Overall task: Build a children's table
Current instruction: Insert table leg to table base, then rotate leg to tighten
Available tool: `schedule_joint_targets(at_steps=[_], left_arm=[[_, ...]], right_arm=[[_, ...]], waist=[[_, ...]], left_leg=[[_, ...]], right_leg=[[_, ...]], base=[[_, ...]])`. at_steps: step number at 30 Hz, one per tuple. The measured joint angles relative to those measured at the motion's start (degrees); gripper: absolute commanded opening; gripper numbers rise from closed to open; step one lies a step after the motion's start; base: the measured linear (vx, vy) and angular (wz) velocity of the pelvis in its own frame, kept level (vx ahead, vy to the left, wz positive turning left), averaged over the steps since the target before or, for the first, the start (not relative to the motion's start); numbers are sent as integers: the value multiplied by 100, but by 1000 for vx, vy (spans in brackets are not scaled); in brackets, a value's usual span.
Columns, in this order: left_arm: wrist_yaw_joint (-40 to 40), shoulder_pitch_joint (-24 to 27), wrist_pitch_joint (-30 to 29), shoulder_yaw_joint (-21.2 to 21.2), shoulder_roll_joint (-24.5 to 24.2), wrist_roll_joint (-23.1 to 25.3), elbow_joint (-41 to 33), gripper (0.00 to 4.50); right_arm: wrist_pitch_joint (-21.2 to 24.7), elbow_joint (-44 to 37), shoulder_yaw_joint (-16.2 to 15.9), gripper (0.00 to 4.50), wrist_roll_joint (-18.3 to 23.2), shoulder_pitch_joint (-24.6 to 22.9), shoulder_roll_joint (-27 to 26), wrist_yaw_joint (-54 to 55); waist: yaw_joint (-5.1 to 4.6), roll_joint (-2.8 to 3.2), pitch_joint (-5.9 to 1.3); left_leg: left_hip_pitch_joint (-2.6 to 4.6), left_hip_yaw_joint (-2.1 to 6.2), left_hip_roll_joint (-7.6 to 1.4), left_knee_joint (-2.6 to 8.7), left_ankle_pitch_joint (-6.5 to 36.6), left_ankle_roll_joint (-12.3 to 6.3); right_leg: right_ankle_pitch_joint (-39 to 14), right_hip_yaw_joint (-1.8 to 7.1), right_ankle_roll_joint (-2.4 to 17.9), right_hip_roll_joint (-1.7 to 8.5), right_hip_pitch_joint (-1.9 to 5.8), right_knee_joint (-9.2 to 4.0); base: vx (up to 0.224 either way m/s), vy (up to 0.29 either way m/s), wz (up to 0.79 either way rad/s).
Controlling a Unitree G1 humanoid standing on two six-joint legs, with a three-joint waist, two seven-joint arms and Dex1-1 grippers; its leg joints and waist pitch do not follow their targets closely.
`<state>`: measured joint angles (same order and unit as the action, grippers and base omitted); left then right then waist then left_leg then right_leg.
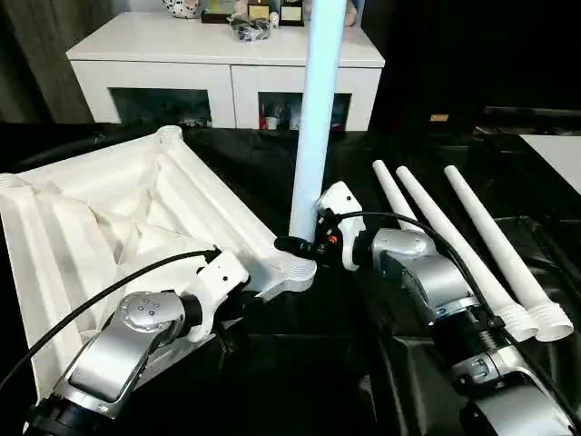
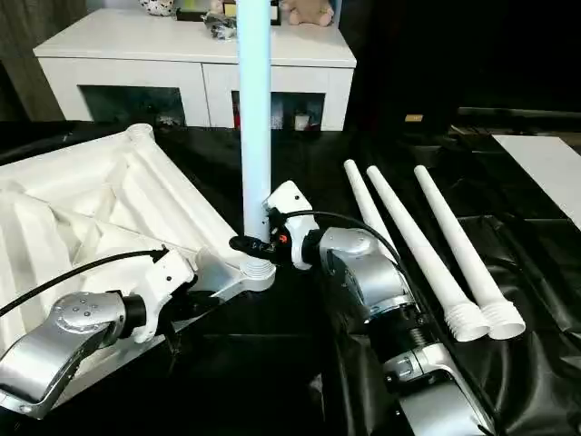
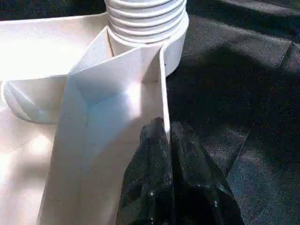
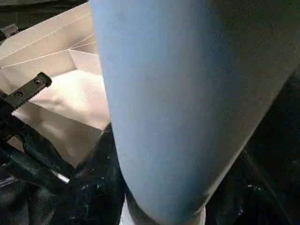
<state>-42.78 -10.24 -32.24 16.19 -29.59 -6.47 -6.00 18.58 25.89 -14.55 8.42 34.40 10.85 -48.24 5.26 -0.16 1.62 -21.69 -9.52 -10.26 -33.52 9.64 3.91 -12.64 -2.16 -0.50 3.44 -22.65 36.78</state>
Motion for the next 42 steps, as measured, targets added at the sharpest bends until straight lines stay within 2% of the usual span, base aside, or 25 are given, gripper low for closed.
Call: schedule_joint_targets(at_steps=[4, 8, 11, 14, 20, 21, 23, 24, 25, 26, 27, 28, 29, 30, 31, 32, 33, 35, 39, 42], left_arm=[[-3, 39, 0, 0, 0, -2, -14, 0], [-12, 94, -4, 2, 0, -2, -13, 0], [23, 98, -31, -20, 0, -5, -2, 0], [229, 32, -94, -78, 155, 23, 139, 0], [1030, -562, -543, -82, 986, 258, 774, 0], [1365, -843, -757, -103, 1384, 321, 1075, 0], [1734, -1077, -949, -104, 1763, 396, 1351, 0], [1866, -1136, -1026, -99, 1887, 394, 1396, 0], [1943, -1260, -1095, -66, 2008, 391, 1533, 0], [2023, -1331, -1107, -68, 2116, 413, 1584, 0], [2113, -1425, -1123, -89, 2192, 451, 1665, 0], [2191, -1439, -1144, -104, 2279, 476, 1717, 0], [2271, -1526, -1191, -103, 2411, 513, 1802, 0], [2378, -1653, -1246, -84, 2537, 533, 1854, 0], [2447, -1675, -1259, -75, 2589, 565, 1854, 0], [2482, -1679, -1279, -73, 2606, 593, 1859, 0], [2505, -1683, -1307, -67, 2609, 623, 1867, 0], [2546, -1696, -1347, -49, 2602, 636, 1872, 0], [2527, -1725, -1393, 11, 2482, 670, 1866, 0], [2474, -1728, -1400, 10, 2426, 674, 1865, 0]], right_arm=[[0, 0, -2, 184, -10, -27, 3, -51], [-29, -1, -19, 184, -19, -93, -15, -48], [-90, 23, -3, 184, -23, -132, -101, 104], [-180, 220, 109, 184, -70, -117, -390, 673], [-199, 770, 472, 184, -233, 132, -867, 2197], [-274, 1042, 607, 184, -295, 260, -1015, 2762], [-322, 1281, 691, 184, -394, 396, -1086, 3264], [-351, 1336, 746, 184, -398, 416, -1124, 3430], [-392, 1384, 822, 184, -394, 428, -1134, 3560], [-418, 1514, 908, 184, -393, 500, -1196, 3720], [-445, 1657, 955, 184, -392, 637, -1261, 3904], [-500, 1809, 959, 184, -425, 719, -1319, 4073], [-579, 1909, 966, 184, -461, 778, -1353, 4240], [-668, 1979, 1036, 184, -459, 853, -1361, 4412], [-701, 2005, 1103, 184, -452, 871, -1382, 4493], [-725, 2098, 1158, 184, -443, 916, -1424, 4562], [-753, 2228, 1205, 184, -441, 983, -1492, 4674], [-784, 2342, 1241, 184, -441, 1046, -1568, 4815], [-816, 2526, 1291, 184, -450, 1161, -1658, 4903], [-918, 2703, 1303, 184, -450, 1244, -1698, 4904]], waist=[[-2, 1, -1], [-11, -10, -8], [-14, -25, -18], [-29, -14, -19], [-16, 15, 6], [-11, 33, 26], [-50, 100, 75], [-3, 120, 104], [36, 43, 85], [107, -205, 15], [112, -242, 54], [194, -146, 24], [183, -30, 11], [121, 23, 8], [67, -39, 9], [32, -57, 2], [-19, -72, -10], [-46, -70, -8], [-45, -106, -30], [-31, -125, -42]], left_leg=[[46, -1, 2, 28, 1, 1], [128, -1, 10, 106, 1, 2], [142, -1, 13, 128, 1, 2], [163, 0, 16, 143, 1, 2], [170, 16, 21, 165, 3, 1], [167, 41, 22, 171, 4, 1], [169, 86, 14, 197, 5, 1], [121, 84, 28, 246, 5, 0], [95, -40, 27, 248, 4, -1], [105, -249, 63, 244, 3, -1], [80, -191, 83, -5, 185, 41], [72, 117, 119, -294, 252, 9], [117, 360, 150, -398, 248, 22], [143, 359, 135, -280, 347, 118], [131, 306, 115, -205, 340, 126], [122, 266, 94, -159, 333, 134], [130, 237, 94, -143, 286, 103], [136, 229, 95, -131, 271, 88], [164, 214, 99, 3, 271, 89], [166, 196, 96, 59, 271, 90]], right_leg=[[-1, -2, -2, 0, 35, -24], [-2, -12, -3, -1, 82, -113], [-2, -12, -3, -1, 87, -132], [-2, -14, -3, -1, 87, -152], [-4, -51, -5, 3, 100, -264], [-5, -88, -7, 5, 134, -335], [-6, -194, -7, 18, 204, -479], [-185, -249, 90, 56, 260, -252], [-339, -265, 156, 137, 292, 67], [-463, -97, 53, 227, 285, 223], [-419, -55, -38, 285, 177, 246], [-418, -83, -40, 290, 174, 248], [-417, -201, -41, 295, 163, 223], [-377, -234, -41, 283, 130, 189], [-338, -169, -22, 223, 93, 109], [-217, -113, 55, 174, 105, 10], [-30, -96, 51, 178, 167, -61], [-5, -92, 1, 181, 173, -96], [-23, -96, -31, 180, 166, -184], [-23, -97, -32, 180, 161, -184]], base=[[0, 0, 0], [0, 0, 0], [0, 0, 0], [0, 0, 0], [-51, 17, -4], [-73, 34, -2], [-115, 67, -6], [-140, 81, -11], [-114, 37, 5], [28, -77, 11], [28, -77, 11], [103, -19, -41], [29, 96, -30], [29, 96, -30], [-77, 33, 22], [0, 0, 0], [0, 0, 0], [0, 0, 0], [0, 0, 0], [0, 0, 0]])
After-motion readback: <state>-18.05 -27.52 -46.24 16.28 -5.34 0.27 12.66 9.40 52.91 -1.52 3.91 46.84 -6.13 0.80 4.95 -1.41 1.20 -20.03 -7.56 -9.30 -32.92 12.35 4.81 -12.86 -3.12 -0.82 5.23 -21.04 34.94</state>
